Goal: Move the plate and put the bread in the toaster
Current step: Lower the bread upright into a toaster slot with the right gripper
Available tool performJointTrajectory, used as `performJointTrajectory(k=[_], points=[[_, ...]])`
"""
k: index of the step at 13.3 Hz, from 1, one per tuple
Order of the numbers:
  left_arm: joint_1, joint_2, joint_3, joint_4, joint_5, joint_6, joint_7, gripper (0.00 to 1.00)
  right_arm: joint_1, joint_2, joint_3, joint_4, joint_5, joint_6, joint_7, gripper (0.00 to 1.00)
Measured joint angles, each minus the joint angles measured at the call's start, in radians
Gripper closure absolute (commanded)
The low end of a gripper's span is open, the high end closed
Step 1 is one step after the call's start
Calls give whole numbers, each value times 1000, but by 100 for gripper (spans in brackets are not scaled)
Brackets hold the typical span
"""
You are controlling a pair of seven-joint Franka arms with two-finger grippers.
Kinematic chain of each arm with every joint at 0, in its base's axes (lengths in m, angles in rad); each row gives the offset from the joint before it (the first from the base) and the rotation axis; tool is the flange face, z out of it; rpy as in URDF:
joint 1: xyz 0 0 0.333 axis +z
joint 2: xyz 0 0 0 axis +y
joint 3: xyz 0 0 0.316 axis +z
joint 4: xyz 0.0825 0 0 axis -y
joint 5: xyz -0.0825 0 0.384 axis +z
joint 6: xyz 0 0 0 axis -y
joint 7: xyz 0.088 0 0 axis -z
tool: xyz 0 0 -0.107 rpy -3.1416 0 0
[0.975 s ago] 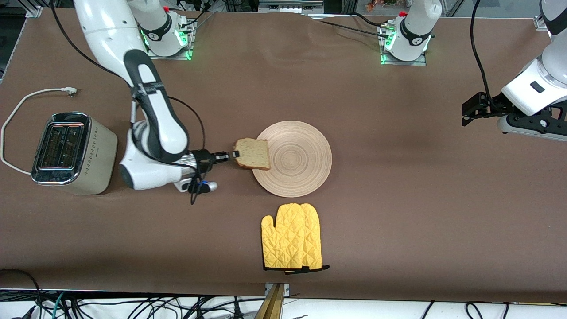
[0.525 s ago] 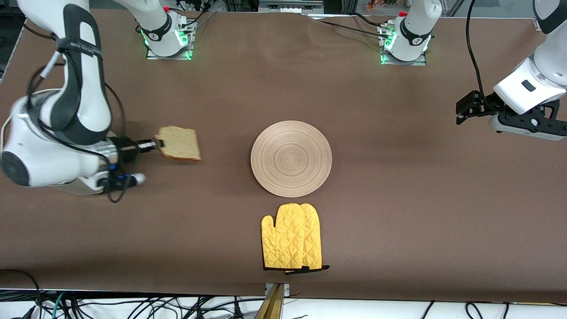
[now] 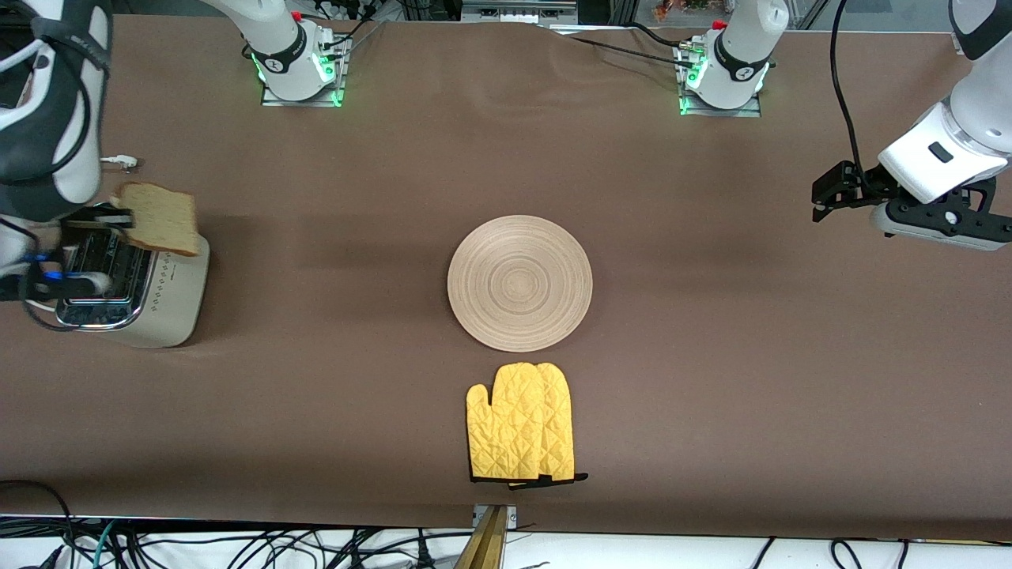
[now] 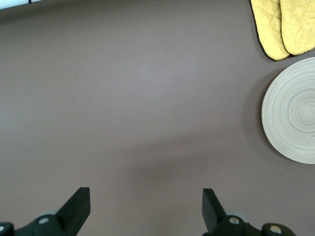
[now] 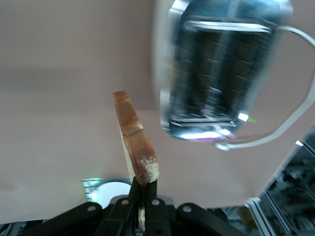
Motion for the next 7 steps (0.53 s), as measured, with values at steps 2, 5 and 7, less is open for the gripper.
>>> performJointTrajectory(k=[2,5,7], points=[[0,0,0,0,0,0,0,0,-4,2,-64,-1,-35,4,-30,100],[0,0,0,0,0,0,0,0,-11,5,-93,-5,-88,73,-36,100],[0,0,0,0,0,0,0,0,-15,24,-94,-11,-92,126,-36,100]])
